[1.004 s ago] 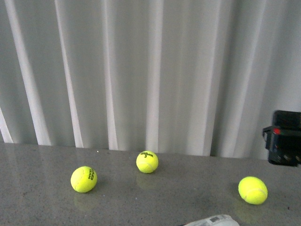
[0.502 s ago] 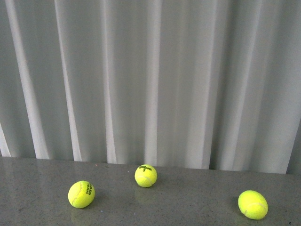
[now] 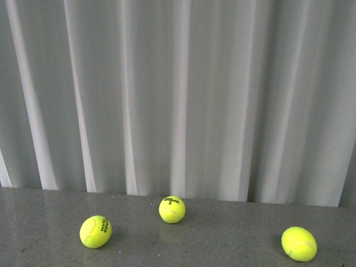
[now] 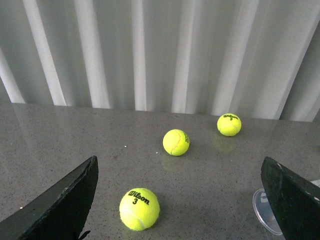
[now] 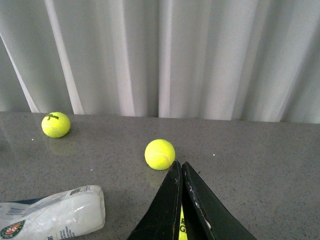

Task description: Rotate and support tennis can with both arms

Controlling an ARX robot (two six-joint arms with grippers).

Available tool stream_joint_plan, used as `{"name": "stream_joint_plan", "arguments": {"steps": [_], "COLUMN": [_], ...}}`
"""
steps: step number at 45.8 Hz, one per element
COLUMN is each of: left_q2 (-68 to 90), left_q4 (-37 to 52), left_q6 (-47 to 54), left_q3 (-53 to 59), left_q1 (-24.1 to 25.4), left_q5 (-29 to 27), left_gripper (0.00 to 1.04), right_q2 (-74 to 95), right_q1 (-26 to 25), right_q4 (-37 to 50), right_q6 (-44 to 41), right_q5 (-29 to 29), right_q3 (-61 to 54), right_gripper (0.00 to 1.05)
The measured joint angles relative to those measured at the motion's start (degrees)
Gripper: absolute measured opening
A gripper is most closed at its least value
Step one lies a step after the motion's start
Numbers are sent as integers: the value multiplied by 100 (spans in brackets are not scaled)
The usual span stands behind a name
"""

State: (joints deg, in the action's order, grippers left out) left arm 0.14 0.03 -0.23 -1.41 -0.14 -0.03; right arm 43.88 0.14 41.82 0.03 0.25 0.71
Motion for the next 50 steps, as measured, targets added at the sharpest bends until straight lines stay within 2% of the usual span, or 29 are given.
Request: {"name": "stream_joint_plan", "arguments": {"steps": [19,50], "left_q2": [-2,-2], "left_q4": [0,0], "left_q6": [0,0], "left_q3": [0,0], "left_q1": [0,0], "left_q5": [0,0], "left_gripper": [98,98], "right_q2": [-1801,-3217], "right_q1": [0,0], "right_q4": [-1613,-2994], "right_q6": [0,0], "right_q5": [-28,-31], "right_q3": [-46,-46], "right_gripper": [3,3]}}
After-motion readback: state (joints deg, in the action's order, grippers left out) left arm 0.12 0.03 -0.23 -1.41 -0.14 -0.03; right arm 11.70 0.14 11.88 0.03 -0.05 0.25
